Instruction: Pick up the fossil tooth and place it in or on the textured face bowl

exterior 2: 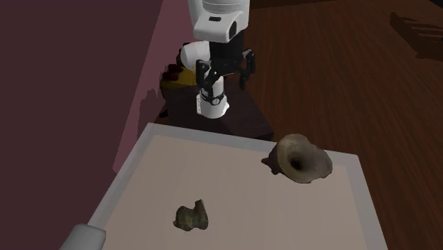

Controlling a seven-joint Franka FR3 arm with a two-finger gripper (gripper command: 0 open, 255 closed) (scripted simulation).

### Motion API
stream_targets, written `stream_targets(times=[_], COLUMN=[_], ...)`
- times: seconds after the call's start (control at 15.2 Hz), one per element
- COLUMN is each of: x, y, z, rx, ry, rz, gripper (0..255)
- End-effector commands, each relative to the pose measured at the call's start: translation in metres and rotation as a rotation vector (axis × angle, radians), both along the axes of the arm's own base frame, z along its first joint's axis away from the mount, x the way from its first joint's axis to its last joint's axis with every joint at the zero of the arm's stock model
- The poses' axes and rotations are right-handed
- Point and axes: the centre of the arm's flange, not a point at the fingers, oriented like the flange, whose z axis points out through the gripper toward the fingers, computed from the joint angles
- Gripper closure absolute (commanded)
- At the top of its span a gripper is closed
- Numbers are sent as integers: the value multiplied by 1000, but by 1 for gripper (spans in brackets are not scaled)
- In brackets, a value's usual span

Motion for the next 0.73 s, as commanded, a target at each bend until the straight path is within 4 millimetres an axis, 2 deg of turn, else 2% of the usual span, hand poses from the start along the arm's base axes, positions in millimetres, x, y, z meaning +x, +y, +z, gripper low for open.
stream_targets(times=[0.0,0.66], x=[14,85], y=[-21,-115], z=[-15,-106], rx=[13,80], ry=[26,159], rz=[40,224], gripper=[0,0])
